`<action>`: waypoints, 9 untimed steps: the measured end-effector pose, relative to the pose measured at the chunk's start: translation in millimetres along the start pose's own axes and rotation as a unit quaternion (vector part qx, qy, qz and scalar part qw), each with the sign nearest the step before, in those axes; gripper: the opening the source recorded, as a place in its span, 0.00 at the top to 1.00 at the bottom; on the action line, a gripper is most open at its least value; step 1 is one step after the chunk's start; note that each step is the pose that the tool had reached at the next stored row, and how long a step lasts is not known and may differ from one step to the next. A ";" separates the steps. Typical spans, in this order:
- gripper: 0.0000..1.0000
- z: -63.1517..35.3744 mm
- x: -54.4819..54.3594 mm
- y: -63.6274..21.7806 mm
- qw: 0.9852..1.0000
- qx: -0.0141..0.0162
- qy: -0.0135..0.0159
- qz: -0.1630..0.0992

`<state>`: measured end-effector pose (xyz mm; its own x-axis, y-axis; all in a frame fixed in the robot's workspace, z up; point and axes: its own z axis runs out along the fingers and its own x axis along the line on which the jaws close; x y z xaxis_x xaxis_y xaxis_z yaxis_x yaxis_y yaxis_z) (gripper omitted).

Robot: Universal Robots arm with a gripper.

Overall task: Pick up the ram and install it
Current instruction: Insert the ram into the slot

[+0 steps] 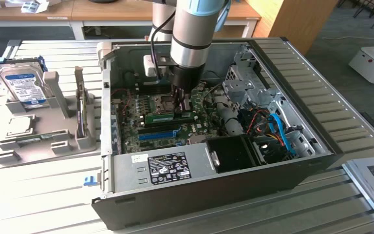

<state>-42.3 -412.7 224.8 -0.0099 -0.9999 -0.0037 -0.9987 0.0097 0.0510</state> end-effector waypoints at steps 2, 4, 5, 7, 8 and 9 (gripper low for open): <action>0.88 0.5 0.0 0.0 1.000 0.000 0.000 0.000; 0.88 1.1 0.0 0.0 1.000 0.000 0.000 0.000; 0.88 1.4 0.0 -0.1 1.000 0.000 0.000 0.000; 0.88 2.1 0.0 -0.1 1.000 0.000 0.000 0.000; 0.88 2.5 0.0 -0.1 1.000 0.000 0.000 0.000; 0.88 2.8 0.0 -0.1 1.000 0.000 0.000 0.000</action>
<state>-42.3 -412.7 222.0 -0.0100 -0.9999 -0.0036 -0.9986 0.0098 0.0510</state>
